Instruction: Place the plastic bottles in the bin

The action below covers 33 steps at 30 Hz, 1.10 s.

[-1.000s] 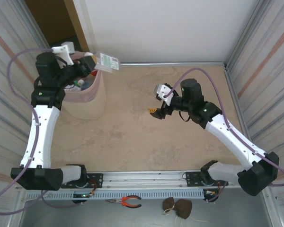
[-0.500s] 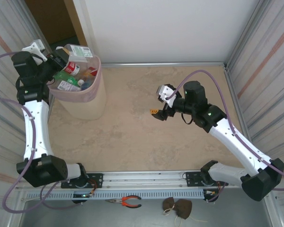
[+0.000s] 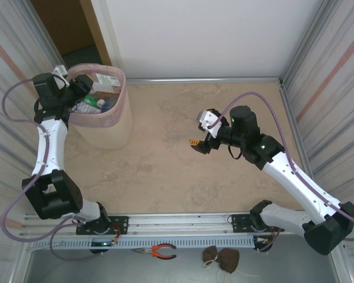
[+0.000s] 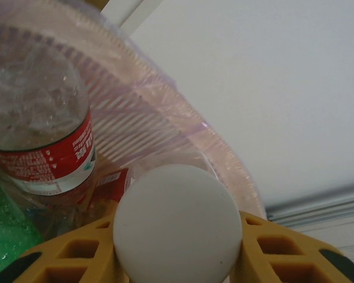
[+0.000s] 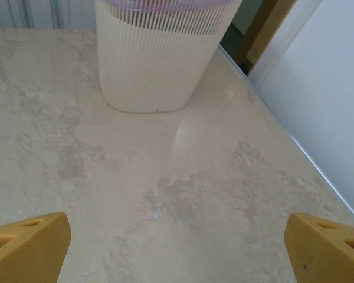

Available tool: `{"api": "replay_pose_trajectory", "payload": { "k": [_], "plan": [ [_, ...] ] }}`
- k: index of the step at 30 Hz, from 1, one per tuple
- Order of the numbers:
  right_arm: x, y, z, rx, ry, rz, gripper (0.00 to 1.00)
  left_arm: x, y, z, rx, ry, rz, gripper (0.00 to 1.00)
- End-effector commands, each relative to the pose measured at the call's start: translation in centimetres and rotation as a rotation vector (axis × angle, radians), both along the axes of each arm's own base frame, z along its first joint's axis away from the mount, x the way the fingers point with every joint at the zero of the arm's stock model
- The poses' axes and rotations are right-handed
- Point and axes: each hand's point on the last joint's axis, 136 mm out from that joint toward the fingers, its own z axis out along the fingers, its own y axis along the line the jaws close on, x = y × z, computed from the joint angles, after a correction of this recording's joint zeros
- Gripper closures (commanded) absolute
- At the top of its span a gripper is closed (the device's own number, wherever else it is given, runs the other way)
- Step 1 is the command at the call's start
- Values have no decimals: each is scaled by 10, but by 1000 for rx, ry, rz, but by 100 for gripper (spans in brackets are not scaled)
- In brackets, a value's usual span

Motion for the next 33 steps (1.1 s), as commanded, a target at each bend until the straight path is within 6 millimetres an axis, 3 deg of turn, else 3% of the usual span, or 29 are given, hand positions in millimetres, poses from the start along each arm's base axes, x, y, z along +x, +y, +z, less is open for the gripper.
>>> {"api": "replay_pose_trajectory", "payload": {
  "k": [1, 5, 9, 21, 28, 33],
  "plan": [
    [-4, -3, 4, 14, 4, -20, 7, -1, 3, 3, 9, -31, 8, 51],
    [-4, -5, 3, 6, 6, -25, 7, -11, 6, 8, 45, -50, 41, 36],
    [-4, -6, 5, -6, 6, -31, 7, -27, 15, 21, 112, -86, 108, 30],
    [4, -12, -1, -65, -2, -65, 6, -63, 15, 67, 224, -197, 141, 28],
    [9, -15, -9, -66, 22, -83, 6, -68, -3, 67, 257, -173, 19, 32],
    [20, -22, -13, 1, 73, -135, 6, -87, -14, 54, 265, -145, -29, 32]
  ]
}}
